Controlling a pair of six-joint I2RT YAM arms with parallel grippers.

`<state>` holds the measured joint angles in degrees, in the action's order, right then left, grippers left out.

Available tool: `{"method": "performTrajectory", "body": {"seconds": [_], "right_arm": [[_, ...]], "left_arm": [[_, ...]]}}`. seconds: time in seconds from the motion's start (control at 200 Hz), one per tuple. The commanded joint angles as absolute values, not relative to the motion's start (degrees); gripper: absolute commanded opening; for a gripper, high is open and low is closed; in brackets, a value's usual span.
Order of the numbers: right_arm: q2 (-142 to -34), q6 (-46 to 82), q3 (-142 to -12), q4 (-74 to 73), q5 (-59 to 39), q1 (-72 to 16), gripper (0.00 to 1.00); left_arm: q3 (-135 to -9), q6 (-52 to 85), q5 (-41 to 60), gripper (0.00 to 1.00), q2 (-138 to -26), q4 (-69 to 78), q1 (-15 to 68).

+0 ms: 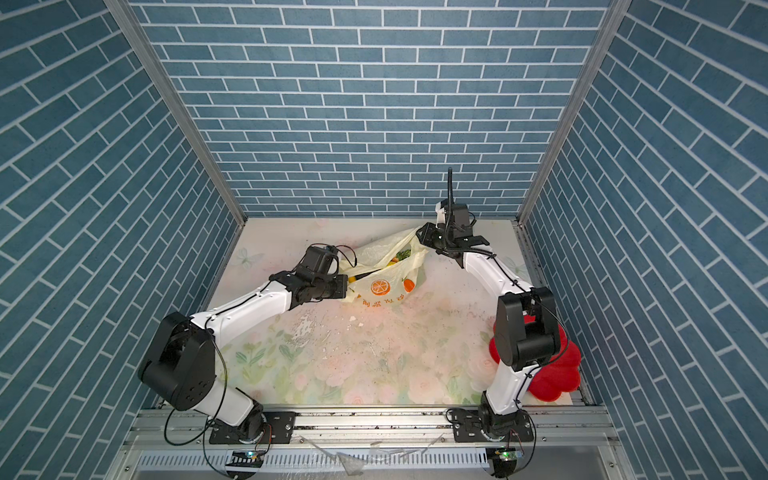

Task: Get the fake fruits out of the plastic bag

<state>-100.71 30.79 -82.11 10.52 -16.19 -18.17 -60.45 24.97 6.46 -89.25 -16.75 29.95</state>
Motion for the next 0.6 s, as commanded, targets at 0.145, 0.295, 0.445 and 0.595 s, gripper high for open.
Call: {"method": "performTrajectory", "body": {"seconds": [0.145,0.295,0.445,0.595], "right_arm": [[-92.34,20.21,-85.93,29.56,4.87,-22.51,0.67],[-89.29,24.61,-82.5,30.94,8.43,-25.34,0.71],[-90.24,29.62,-80.07,27.61,5.65,-27.94,0.71],[-93.55,31.8,-79.96,27.4,5.54,-28.07,0.65]], "left_arm": [[-60.75,25.03,2.96,0.0,-87.22,-16.46,30.69],[-60.13,24.96,1.54,0.0,-86.29,-15.92,31.28],[-59.96,24.71,0.89,0.0,-85.85,-15.79,31.89],[-60.01,24.74,0.11,0.0,-85.43,-16.22,32.0]]}}
